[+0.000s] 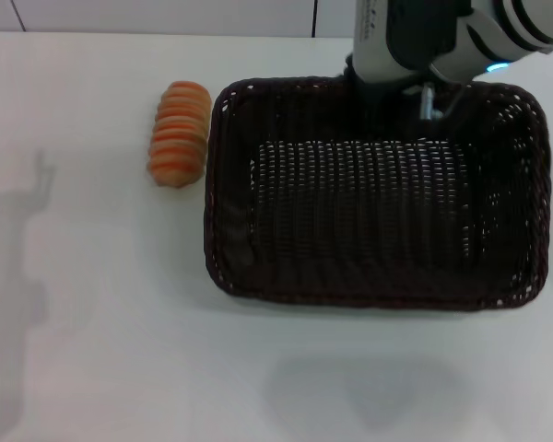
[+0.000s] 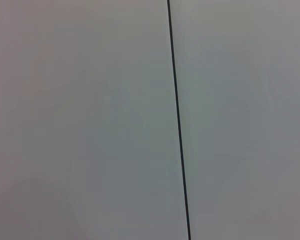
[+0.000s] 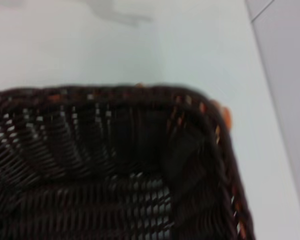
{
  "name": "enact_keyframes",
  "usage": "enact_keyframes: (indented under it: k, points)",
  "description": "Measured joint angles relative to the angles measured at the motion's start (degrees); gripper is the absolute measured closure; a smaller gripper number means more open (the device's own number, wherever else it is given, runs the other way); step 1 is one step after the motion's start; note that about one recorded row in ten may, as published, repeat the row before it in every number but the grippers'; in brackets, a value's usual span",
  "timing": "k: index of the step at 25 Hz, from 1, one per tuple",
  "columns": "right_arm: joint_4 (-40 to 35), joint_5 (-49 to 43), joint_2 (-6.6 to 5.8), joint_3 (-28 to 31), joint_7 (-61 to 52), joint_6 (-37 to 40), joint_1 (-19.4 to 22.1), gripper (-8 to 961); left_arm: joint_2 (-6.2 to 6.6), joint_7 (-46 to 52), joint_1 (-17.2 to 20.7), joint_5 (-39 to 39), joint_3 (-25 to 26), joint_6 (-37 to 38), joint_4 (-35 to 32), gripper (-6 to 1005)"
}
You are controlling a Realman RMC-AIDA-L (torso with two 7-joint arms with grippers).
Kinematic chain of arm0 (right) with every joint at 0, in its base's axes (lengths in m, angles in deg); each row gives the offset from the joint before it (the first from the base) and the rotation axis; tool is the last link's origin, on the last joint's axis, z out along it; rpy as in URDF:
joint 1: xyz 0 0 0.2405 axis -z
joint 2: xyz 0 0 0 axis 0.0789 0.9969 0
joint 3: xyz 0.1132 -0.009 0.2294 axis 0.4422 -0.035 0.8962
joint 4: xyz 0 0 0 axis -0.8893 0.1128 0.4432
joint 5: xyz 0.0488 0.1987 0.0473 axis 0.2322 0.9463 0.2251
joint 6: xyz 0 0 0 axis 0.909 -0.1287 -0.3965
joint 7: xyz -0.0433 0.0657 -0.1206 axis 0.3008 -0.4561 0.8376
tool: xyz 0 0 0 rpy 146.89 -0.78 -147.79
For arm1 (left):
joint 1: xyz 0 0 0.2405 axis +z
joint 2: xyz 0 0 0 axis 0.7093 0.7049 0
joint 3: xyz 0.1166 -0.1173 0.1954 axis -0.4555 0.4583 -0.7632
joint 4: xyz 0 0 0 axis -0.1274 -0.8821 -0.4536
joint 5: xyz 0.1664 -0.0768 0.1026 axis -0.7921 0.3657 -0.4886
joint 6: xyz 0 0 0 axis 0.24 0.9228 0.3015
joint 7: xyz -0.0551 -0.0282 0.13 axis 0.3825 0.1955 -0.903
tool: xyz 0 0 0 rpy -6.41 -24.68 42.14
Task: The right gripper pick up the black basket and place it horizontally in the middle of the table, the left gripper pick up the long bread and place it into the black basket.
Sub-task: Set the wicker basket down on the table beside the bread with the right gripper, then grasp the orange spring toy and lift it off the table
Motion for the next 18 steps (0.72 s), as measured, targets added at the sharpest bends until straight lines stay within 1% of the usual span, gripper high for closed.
enact_keyframes:
  k: [2, 9, 10, 11, 12, 13, 16, 17, 18]
  points:
    - [0.8, -0.6, 0.04, -0.7, -1.0, 1.6, 0.1, 725, -0.01, 0.1, 0.0, 0.0, -0.1, 0.0, 0.1, 173]
    - [2.9, -1.3, 0.13, -2.4, -3.2, 2.8, 0.5, 495, -0.01, 0.2, 0.0, 0.0, -0.1, 0.0, 0.4, 174]
    - [4.1, -1.5, 0.12, -2.4, -4.1, 3.0, 0.8, 385, -0.01, 0.2, 0.0, 0.0, -0.1, 0.0, 0.4, 174]
    - [6.3, -1.9, 0.14, -2.3, -5.4, 3.1, 1.8, 274, 0.0, 0.2, 0.1, 0.1, -0.1, 0.1, 0.4, 175]
    - [11.6, -2.6, 0.2, -1.9, -7.9, 3.3, 4.4, 262, 0.0, 0.3, 0.0, 0.1, 0.0, 0.2, 0.4, 175]
    - [11.6, -2.6, 0.2, -1.9, -7.9, 3.3, 4.4, 250, 0.01, 0.4, 0.1, 0.2, 0.0, 0.4, 0.2, 175]
    - [22.1, -2.4, 0.2, 0.5, -11.8, 2.5, 9.9, 213, 0.05, 0.5, 0.0, 0.2, 0.2, 1.6, -0.8, 176]
    - [28.4, -1.1, 0.11, 2.9, -13.5, 0.8, 13.2, 201, 0.05, 0.5, 0.1, 0.3, 0.5, 2.9, -1.7, 176]
    - [31.7, 0.2, 0.11, 4.3, -14.5, 0.1, 15.2, 201, 0.06, 0.5, 0.1, 0.3, 0.8, 3.8, -2.1, 176]
